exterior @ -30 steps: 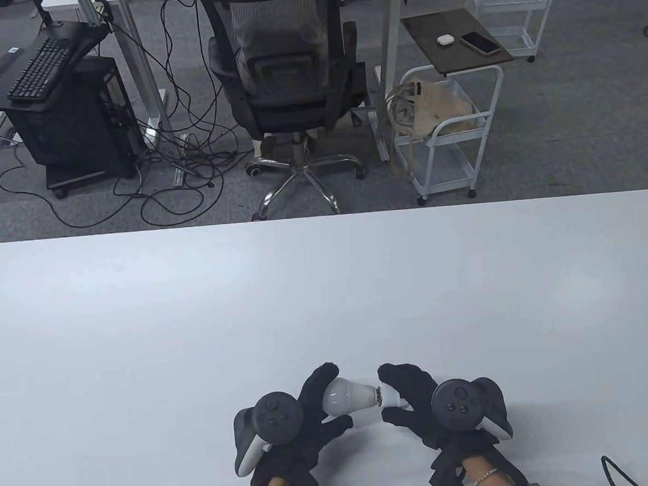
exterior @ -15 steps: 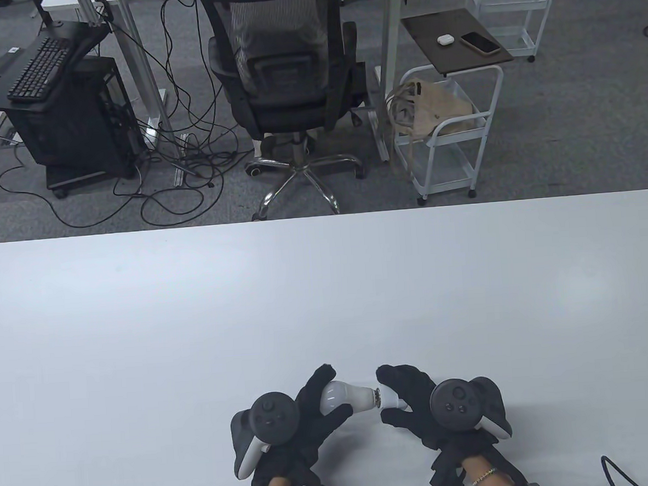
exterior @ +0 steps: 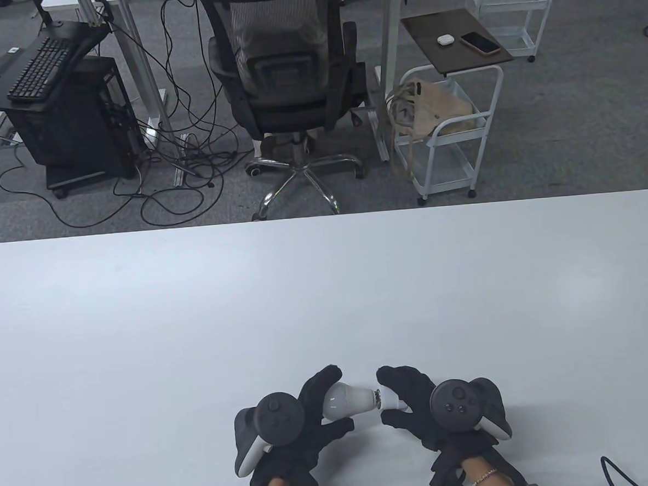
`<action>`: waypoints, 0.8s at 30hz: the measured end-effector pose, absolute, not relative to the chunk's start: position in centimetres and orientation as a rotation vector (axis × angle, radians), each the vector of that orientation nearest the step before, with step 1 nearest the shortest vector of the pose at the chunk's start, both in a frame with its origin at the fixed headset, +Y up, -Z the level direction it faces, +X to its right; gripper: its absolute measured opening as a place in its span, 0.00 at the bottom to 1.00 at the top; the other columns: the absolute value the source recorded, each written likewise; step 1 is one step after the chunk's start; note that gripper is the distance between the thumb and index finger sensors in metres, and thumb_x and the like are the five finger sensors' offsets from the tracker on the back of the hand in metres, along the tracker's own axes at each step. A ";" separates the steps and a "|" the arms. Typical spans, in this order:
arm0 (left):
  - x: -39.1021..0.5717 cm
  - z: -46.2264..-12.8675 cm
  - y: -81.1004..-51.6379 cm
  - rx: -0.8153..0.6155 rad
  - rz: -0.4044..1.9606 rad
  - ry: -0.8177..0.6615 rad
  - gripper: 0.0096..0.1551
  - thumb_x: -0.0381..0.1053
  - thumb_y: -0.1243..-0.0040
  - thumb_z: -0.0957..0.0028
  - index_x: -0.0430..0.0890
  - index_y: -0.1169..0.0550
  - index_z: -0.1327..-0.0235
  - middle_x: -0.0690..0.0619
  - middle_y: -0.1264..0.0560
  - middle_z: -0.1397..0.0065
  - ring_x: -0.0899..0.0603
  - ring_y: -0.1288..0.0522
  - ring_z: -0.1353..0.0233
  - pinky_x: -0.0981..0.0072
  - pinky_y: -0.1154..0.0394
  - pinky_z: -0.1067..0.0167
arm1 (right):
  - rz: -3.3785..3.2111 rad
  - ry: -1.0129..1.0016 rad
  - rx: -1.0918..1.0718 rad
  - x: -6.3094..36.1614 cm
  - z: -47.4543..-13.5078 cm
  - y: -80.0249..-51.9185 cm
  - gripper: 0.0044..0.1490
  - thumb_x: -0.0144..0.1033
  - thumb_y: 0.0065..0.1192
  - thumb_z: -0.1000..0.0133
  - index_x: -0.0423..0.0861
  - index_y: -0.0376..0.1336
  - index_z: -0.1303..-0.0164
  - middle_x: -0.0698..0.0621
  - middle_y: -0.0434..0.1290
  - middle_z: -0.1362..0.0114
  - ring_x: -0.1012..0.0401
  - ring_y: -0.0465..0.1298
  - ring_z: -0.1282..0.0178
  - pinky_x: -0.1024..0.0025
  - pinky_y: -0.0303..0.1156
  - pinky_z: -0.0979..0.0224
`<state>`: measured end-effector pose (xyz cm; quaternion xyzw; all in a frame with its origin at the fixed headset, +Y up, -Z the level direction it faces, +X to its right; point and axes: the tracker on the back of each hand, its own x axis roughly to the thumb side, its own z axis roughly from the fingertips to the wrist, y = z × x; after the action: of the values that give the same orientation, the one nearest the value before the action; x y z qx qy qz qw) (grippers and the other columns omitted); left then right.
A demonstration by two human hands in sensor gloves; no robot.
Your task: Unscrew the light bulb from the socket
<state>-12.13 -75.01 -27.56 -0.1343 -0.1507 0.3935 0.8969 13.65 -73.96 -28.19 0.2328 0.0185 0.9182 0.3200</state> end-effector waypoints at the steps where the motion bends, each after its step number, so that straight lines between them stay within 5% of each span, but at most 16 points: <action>1: -12.2 -27.6 -75.1 -0.291 0.839 -0.309 0.49 0.63 0.40 0.39 0.68 0.58 0.18 0.45 0.45 0.09 0.42 0.34 0.16 0.59 0.32 0.19 | 2.408 0.057 0.616 13.7 -28.3 -74.0 0.45 0.42 0.69 0.42 0.44 0.53 0.17 0.41 0.60 0.19 0.44 0.68 0.25 0.50 0.67 0.23; 5: -12.7 -27.9 -75.4 -0.293 0.882 -0.269 0.47 0.69 0.46 0.39 0.65 0.56 0.16 0.39 0.43 0.13 0.45 0.30 0.20 0.60 0.29 0.22 | 2.424 0.051 0.591 14.0 -28.6 -74.1 0.46 0.41 0.70 0.43 0.43 0.53 0.17 0.41 0.60 0.19 0.44 0.67 0.25 0.50 0.67 0.23; 24: -13.7 -28.2 -74.3 -0.083 0.597 0.015 0.50 0.64 0.39 0.40 0.46 0.50 0.18 0.38 0.34 0.16 0.37 0.27 0.22 0.53 0.26 0.27 | 2.289 -0.040 0.428 16.6 -29.1 -73.5 0.47 0.42 0.68 0.41 0.41 0.50 0.16 0.38 0.58 0.18 0.43 0.67 0.25 0.51 0.67 0.23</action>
<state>-13.70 -74.32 -28.24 -0.0411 0.0074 0.2939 0.9549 16.61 -73.53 -29.10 0.1688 -0.0160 0.9028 0.3952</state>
